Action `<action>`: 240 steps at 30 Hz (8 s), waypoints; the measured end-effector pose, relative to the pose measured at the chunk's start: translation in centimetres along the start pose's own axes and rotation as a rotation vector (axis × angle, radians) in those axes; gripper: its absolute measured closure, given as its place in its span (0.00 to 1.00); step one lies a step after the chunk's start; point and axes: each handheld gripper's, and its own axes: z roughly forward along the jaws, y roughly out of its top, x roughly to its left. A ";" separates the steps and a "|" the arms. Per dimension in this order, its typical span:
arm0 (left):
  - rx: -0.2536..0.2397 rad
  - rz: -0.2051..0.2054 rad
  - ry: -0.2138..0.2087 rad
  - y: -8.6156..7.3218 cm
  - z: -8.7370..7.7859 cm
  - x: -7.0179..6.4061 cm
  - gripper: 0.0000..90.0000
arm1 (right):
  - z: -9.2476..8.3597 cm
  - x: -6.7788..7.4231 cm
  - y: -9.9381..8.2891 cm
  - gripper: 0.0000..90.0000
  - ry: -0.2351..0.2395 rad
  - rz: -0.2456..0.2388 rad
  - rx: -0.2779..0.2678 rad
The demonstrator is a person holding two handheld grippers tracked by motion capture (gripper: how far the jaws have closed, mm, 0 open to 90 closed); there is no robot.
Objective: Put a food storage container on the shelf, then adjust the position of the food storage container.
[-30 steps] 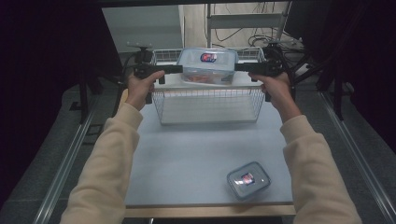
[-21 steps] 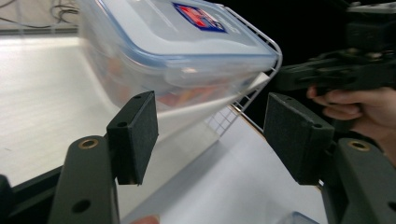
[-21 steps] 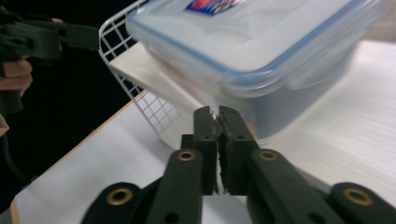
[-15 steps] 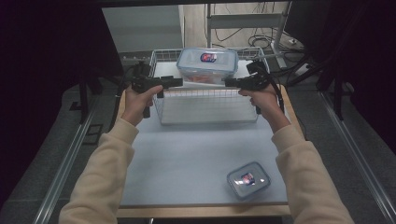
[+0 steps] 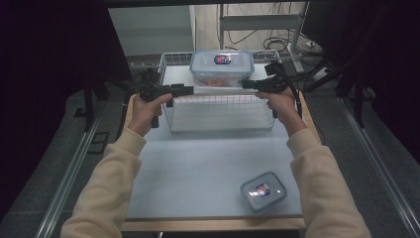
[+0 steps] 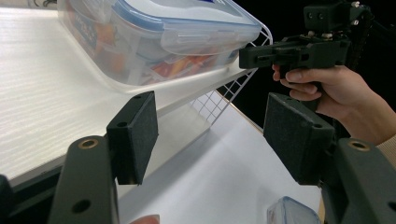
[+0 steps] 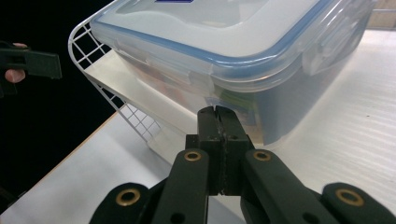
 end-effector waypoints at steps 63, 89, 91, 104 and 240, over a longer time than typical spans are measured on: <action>0.094 -0.007 -0.021 -15.6 -0.6 -1.2 0.38 | -8.7 -1.9 -19.2 0.99 0.096 0.103 0.017; 0.163 0.012 0.023 -18.9 0.3 -1.6 0.35 | -11.0 -1.5 -21.8 0.99 0.052 0.069 0.041; 0.167 0.010 0.029 -19.0 0.3 -1.4 0.35 | -11.6 -1.3 -22.1 0.99 0.048 0.066 0.040; 0.188 -0.011 0.049 -19.7 0.9 -0.6 0.35 | -14.0 2.7 -25.6 0.99 0.127 -0.015 0.093; 0.186 -0.031 0.088 -20.0 0.3 -0.1 0.34 | -2.4 2.1 -21.5 0.99 0.010 -0.021 0.216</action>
